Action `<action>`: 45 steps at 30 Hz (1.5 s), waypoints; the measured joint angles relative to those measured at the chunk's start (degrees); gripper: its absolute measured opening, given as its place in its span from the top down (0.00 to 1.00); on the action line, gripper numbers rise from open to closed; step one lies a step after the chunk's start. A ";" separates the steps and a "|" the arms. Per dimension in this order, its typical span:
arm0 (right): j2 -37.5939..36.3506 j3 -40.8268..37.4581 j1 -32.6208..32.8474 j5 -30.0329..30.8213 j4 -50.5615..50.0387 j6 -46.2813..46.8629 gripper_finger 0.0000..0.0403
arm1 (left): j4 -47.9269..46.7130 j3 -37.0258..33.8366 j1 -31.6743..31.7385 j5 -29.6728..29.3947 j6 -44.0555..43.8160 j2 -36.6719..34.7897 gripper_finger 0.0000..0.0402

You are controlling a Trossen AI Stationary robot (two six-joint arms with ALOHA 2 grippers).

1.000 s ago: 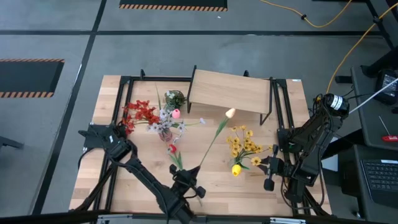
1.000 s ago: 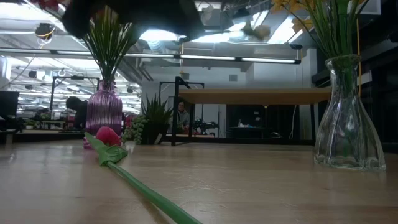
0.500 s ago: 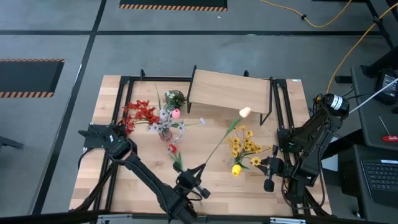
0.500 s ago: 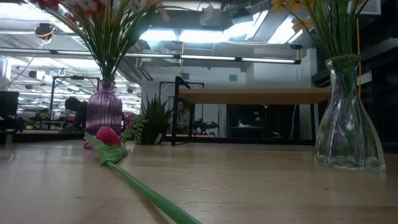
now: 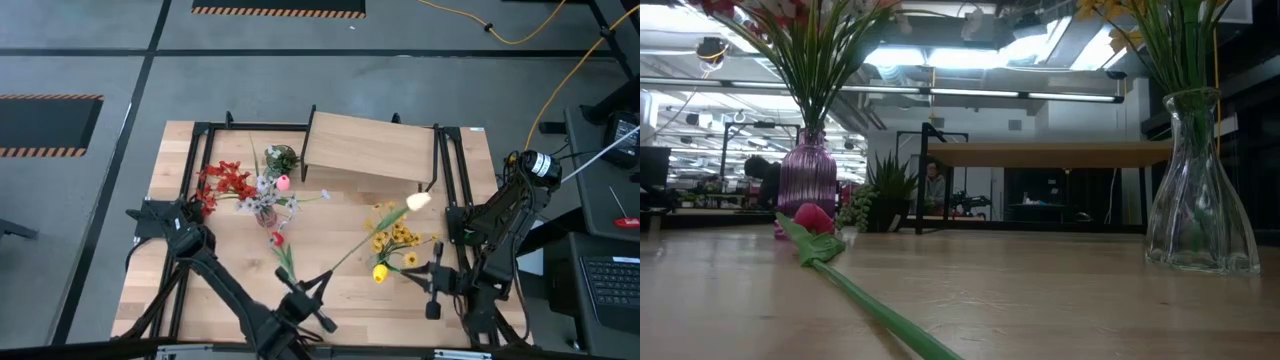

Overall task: Pick and place flowers into a vace then onto a shelf
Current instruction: Put the white flower into the transparent vase

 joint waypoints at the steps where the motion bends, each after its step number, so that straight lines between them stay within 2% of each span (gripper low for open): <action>1: 0.00 0.00 0.00 0.00 3.41 -3.91 0.94 | -0.03 0.01 -0.17 -0.01 -0.02 -0.03 0.99; 4: 0.00 0.00 0.00 -0.37 13.92 -14.51 0.94 | -0.01 -0.02 -1.07 0.01 -0.02 -0.03 0.99; 8: 0.00 0.00 0.00 -4.44 26.15 -24.93 0.94 | -0.01 -0.02 -2.63 0.01 -0.90 -0.03 0.99; 12: 0.35 0.02 -0.94 -9.21 33.16 -30.69 0.94 | -0.01 -0.04 -4.07 0.01 -0.98 -0.03 0.99; 19: 4.71 0.02 -3.69 -11.29 46.85 -40.24 0.94 | 0.69 -0.04 -6.30 0.03 -0.69 -0.03 0.99; 25: 7.34 0.02 -7.24 -23.82 61.29 -49.66 0.94 | 2.04 -0.04 -7.43 1.08 0.45 -0.03 0.99; 27: 7.79 0.02 -8.26 -26.59 64.91 -52.20 0.94 | 3.82 -0.04 -7.51 2.55 3.19 -0.03 0.99; 32: 7.91 0.04 -11.20 -27.55 66.38 -52.99 0.90 | 11.21 -0.04 -7.60 4.31 13.97 -0.01 0.99; 37: 7.91 0.04 -13.98 -34.59 68.48 -51.83 0.81 | 20.11 -0.04 -7.72 6.39 25.84 -0.01 0.99; 45: 7.91 0.04 -15.81 -34.80 69.35 -53.18 0.71 | 35.66 -0.04 -8.36 7.45 42.09 0.03 0.99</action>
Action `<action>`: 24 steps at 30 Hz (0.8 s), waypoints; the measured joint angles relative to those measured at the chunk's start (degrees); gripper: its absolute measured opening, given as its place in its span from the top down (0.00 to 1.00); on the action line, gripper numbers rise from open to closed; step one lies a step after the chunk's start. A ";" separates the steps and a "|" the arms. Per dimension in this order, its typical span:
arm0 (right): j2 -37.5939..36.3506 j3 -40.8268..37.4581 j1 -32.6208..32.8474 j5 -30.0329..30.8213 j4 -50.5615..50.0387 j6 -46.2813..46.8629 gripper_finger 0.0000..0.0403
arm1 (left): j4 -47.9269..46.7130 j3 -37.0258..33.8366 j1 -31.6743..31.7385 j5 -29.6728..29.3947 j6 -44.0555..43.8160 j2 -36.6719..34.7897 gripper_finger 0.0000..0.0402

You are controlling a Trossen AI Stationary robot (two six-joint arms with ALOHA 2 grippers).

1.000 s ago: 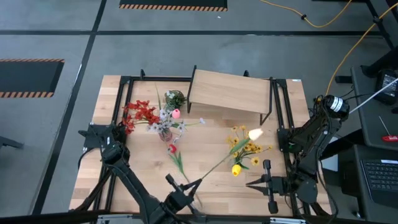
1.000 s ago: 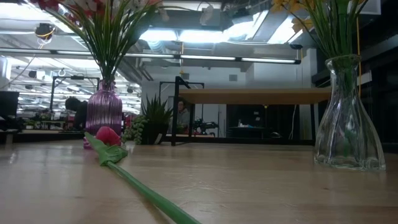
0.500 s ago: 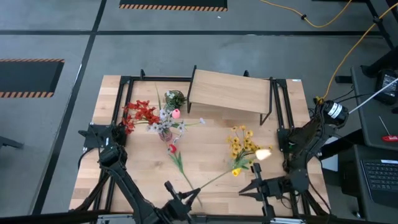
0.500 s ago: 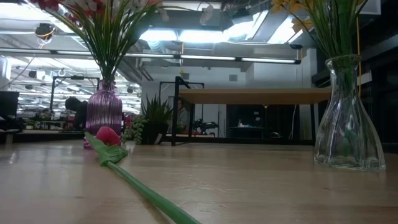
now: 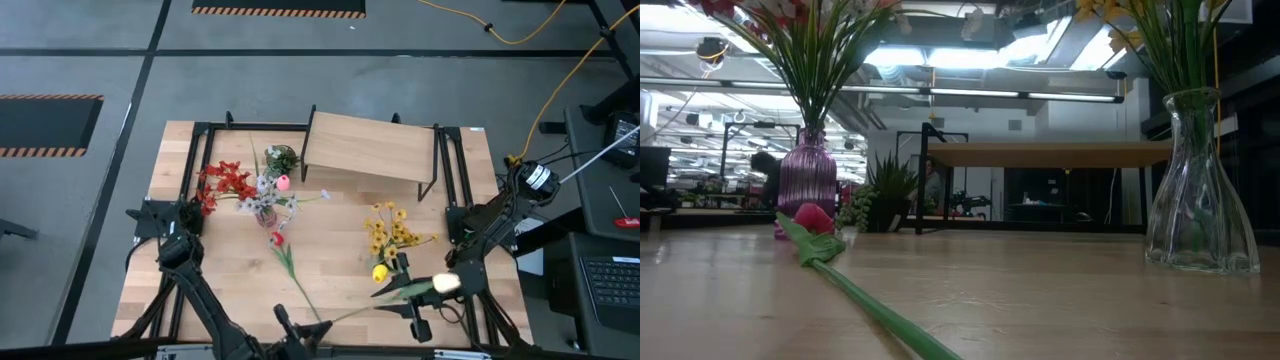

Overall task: Pick and place flowers into a vace then onto a shelf
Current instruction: Put the white flower into the transparent vase

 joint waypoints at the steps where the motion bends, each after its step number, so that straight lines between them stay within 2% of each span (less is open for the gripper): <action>1: 0.00 0.00 -0.01 0.00 0.12 -0.09 0.71 | 1.72 0.00 0.00 0.38 1.61 0.00 0.99; 3: 0.00 0.00 -0.01 -0.63 1.16 -1.38 0.70 | 4.35 0.00 -0.02 1.86 4.53 0.00 0.99; 7: 0.00 0.00 -0.02 -6.75 4.91 -4.45 0.70 | 7.55 0.00 0.70 4.21 8.31 0.02 0.99; 10: -0.02 0.02 0.03 -8.62 6.75 -6.37 0.70 | 8.32 0.00 1.57 5.67 9.36 0.04 0.99; 24: -0.02 0.02 0.36 -8.84 7.15 -9.17 0.70 | 8.38 0.00 3.76 8.71 10.37 0.04 0.99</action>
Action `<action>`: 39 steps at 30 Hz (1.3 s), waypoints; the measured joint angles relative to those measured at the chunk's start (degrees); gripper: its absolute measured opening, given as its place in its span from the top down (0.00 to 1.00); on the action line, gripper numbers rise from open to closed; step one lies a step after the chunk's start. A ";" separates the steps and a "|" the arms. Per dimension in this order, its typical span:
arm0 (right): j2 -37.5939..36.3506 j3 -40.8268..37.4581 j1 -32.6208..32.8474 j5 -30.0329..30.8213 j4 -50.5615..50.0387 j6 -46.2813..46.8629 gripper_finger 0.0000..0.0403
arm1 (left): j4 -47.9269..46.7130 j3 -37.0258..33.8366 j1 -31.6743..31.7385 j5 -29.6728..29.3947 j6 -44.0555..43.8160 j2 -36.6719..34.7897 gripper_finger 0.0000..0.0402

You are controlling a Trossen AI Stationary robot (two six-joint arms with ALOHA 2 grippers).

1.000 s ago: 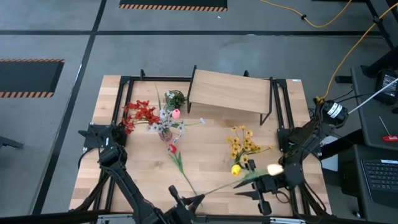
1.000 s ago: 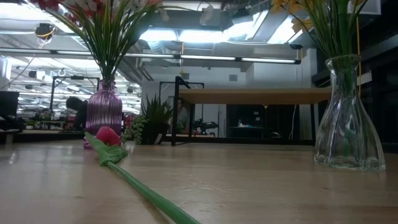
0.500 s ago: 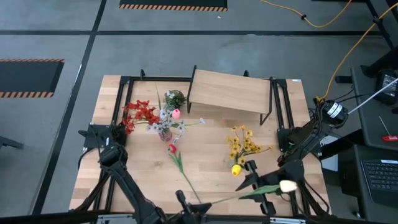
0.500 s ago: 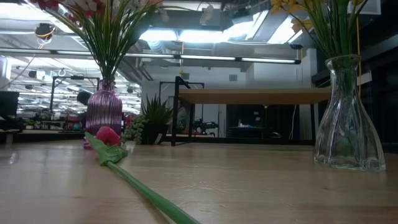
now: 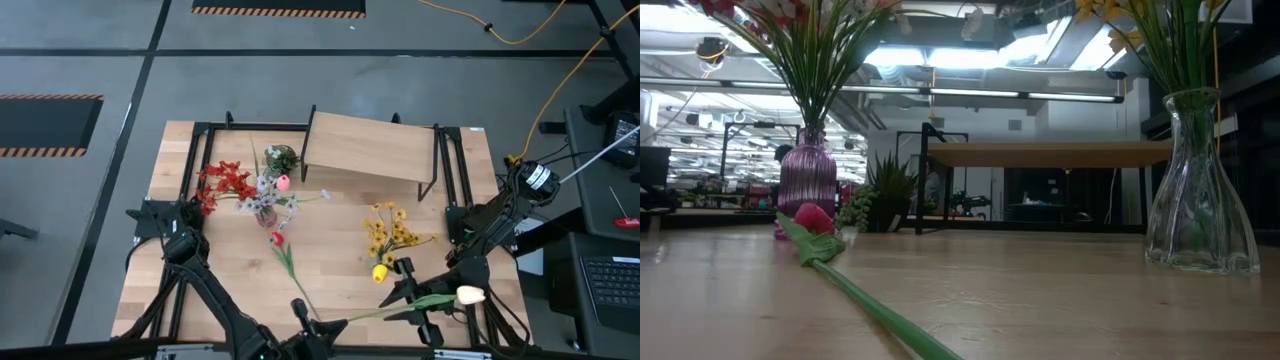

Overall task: Pick and place flowers into a vace then onto a shelf
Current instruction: Put the white flower into the transparent vase

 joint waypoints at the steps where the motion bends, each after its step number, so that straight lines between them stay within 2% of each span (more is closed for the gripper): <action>1: 0.00 0.00 0.11 -0.01 -0.01 -0.02 0.71 | -0.01 0.00 -0.01 0.00 0.00 0.00 0.99; 4: 0.00 0.00 0.54 -0.04 -0.01 -0.12 0.77 | 0.00 0.00 -0.02 0.01 0.00 0.00 0.99; 9: 0.00 0.00 1.64 0.04 -0.22 -3.27 0.97 | 0.03 0.00 -0.20 0.45 0.00 0.00 0.99; 16: 0.00 0.00 2.71 0.17 -1.72 -2.36 0.99 | -0.23 -0.12 -0.13 9.72 0.65 0.00 0.94; 24: -0.02 0.00 3.34 1.28 -9.64 7.14 0.99 | -0.54 -0.35 -0.13 17.08 1.10 0.00 0.96; 32: -0.61 4.06 9.50 15.49 -21.06 9.93 1.00 | -2.41 -0.35 -0.13 23.73 1.36 0.00 0.99; 36: -0.61 7.06 11.33 21.64 -30.51 15.67 1.00 | -0.91 -0.33 -0.08 24.59 2.36 1.23 1.00; 39: -0.61 9.08 11.89 24.53 -36.42 20.43 1.00 | 1.18 -0.35 0.30 28.00 3.08 2.97 0.99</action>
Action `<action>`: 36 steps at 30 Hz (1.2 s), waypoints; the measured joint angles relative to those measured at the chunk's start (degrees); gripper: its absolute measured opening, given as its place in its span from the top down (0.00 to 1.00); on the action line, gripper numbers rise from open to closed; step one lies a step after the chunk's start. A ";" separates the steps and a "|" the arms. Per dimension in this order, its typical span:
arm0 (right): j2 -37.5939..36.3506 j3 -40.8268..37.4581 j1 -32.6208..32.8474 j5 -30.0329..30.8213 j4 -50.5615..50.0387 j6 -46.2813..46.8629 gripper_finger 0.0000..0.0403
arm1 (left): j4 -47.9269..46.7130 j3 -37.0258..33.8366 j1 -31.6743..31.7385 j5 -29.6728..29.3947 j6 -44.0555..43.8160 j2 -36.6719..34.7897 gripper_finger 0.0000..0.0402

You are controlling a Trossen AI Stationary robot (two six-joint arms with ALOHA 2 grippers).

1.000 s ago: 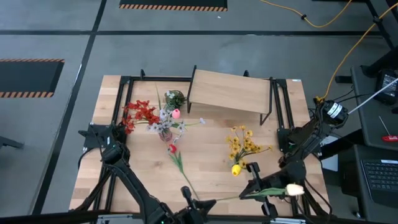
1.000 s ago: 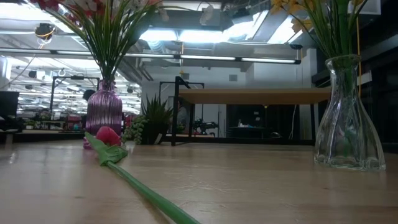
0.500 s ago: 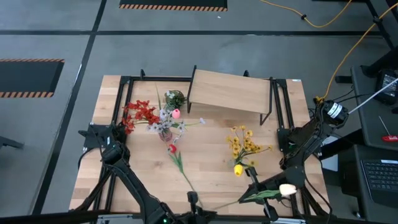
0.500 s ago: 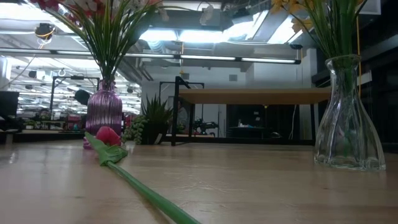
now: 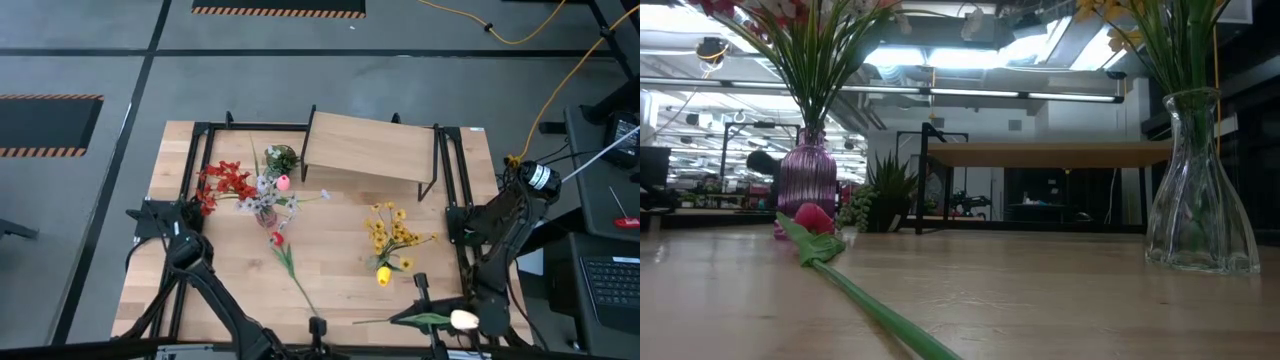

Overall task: Pick and place flowers into a vace then onto a shelf
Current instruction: Put the white flower into the transparent vase

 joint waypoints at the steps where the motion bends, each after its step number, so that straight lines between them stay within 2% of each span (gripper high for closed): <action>1: 0.00 0.57 0.12 0.45 -1.71 1.40 1.00 | 1.28 0.00 0.13 1.13 0.92 0.59 0.99; 5: -0.09 3.87 1.17 3.02 -10.08 6.63 1.00 | 6.58 0.00 0.71 7.10 5.59 1.91 0.99; 9: -0.79 8.70 2.55 5.51 -24.95 15.83 1.00 | 9.43 0.00 1.12 12.69 7.86 3.22 1.00; 15: -1.07 14.87 2.95 7.47 -48.30 32.98 1.00 | 12.91 0.00 1.66 15.70 8.49 4.93 1.00; 19: -1.07 19.39 2.91 7.58 -59.61 39.98 1.00 | 18.88 0.01 2.50 19.52 9.07 6.81 0.99; 25: -1.07 25.39 2.91 9.23 -70.09 41.73 1.00 | 24.65 0.00 4.64 28.45 9.82 9.24 0.99; 29: -1.07 26.24 2.78 9.85 -73.74 43.49 1.00 | 26.43 0.00 5.41 29.51 10.04 9.27 1.00; 32: -1.07 26.24 2.78 10.05 -79.83 49.63 1.00 | 27.30 -0.22 5.45 28.98 11.51 9.38 1.00; 36: -1.07 26.24 2.78 10.05 -87.81 59.70 1.00 | 43.20 -7.23 5.93 30.27 12.75 9.25 1.00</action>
